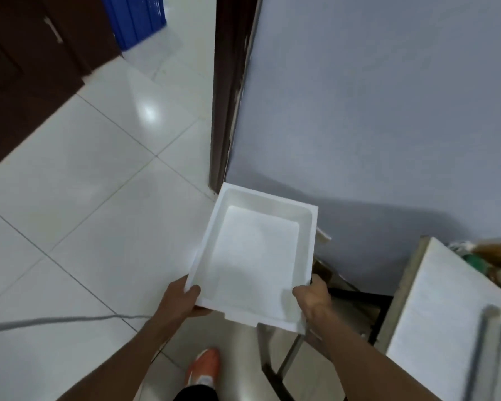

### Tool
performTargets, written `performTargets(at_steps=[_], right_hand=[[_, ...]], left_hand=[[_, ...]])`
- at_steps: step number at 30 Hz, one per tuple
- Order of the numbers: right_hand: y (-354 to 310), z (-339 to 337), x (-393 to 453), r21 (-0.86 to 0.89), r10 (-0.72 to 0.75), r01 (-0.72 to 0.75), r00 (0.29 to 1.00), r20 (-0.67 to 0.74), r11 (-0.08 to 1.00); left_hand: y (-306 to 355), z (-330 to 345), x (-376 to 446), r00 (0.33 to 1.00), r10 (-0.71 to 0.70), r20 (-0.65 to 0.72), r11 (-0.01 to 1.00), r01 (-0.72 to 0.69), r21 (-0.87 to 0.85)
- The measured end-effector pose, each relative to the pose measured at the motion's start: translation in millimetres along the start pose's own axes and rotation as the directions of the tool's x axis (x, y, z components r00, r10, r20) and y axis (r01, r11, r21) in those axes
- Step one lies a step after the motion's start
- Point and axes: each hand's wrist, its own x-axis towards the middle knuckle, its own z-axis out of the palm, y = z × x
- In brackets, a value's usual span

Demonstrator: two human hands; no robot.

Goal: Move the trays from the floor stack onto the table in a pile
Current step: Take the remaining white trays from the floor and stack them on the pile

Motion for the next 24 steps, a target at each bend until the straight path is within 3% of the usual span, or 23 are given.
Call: performTargets(at_steps=[5, 10, 14, 20, 24], right_hand=[[-24.9, -46.1, -61.3, 0.160, -0.167, 0.162, 0.986, 0.020, 0.974], [-28.7, -96.1, -129.3, 0.169, -0.286, 0.275, 0.957, 0.048, 0.947], [-11.7, -143.0, -182.3, 0.241, -0.360, 0.346, 0.933, 0.014, 0.907], [35.1, -222.7, -232.6, 0.377, -0.381, 0.361, 0.924, -0.023, 0.853], [67.7, -269.9, -257.1, 0.421, -0.434, 0.402, 0.900, -0.022, 0.813]], left_hand=[[46.8, -9.3, -67.4, 0.998, 0.056, -0.021, 0.992, -0.058, -0.108], [80.8, -6.3, -151.5, 0.984, 0.165, -0.071, 0.977, -0.173, -0.122], [103.1, 10.0, -219.5, 0.959, 0.239, -0.152, 0.970, -0.243, -0.008], [146.2, 59.5, -318.8, 0.889, 0.435, -0.144, 0.879, -0.384, 0.282], [164.9, 90.6, -365.7, 0.888, 0.450, -0.090, 0.849, -0.394, 0.351]])
